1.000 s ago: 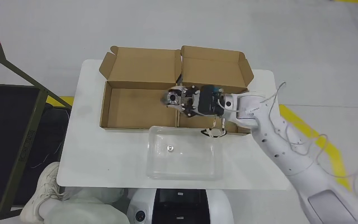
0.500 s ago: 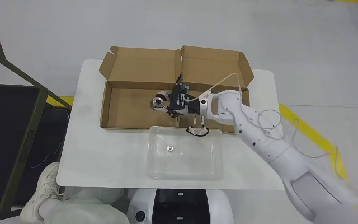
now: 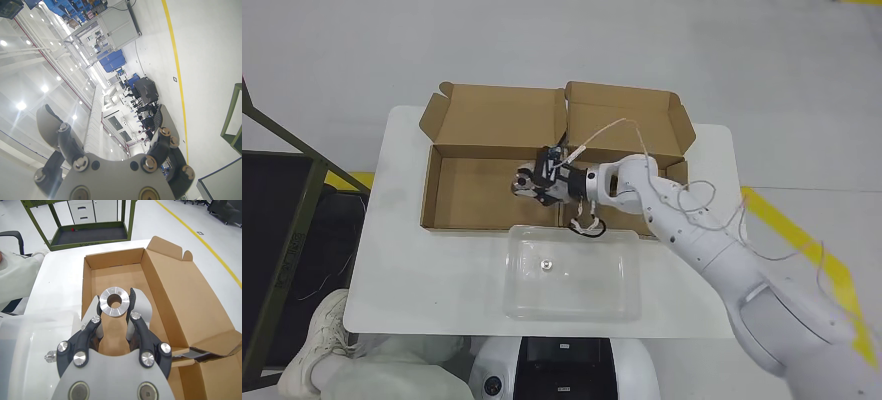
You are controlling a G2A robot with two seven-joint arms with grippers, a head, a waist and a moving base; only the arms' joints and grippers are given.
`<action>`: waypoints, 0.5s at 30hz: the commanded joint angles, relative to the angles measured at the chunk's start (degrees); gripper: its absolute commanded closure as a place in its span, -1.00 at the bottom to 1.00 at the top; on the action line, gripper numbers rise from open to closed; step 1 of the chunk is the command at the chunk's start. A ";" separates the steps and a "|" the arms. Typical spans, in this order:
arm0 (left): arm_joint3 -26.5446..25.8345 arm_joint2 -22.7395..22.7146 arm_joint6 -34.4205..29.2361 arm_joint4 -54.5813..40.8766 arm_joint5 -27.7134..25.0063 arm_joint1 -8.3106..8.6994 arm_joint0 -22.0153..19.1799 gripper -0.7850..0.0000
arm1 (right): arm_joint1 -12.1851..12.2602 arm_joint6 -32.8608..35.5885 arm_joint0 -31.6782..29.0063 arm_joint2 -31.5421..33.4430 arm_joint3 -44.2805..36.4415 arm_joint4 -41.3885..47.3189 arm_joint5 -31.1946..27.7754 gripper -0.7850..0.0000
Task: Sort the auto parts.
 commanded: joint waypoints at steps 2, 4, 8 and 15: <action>0.00 0.00 0.00 0.00 0.00 0.00 0.00 -1.00 | -1.61 0.43 0.73 -1.05 3.10 0.44 0.14 1.00; 0.00 0.00 0.00 0.00 0.00 0.00 0.00 -1.00 | -2.81 0.70 1.16 -1.79 5.20 0.71 0.36 1.00; 0.00 0.00 0.00 0.00 0.00 0.00 0.00 -1.00 | -5.34 1.43 2.13 -3.22 9.67 0.63 0.97 1.00; 0.00 0.00 0.00 0.00 0.00 0.00 0.00 -1.00 | -8.87 2.20 3.14 -4.92 15.35 -0.27 2.01 1.00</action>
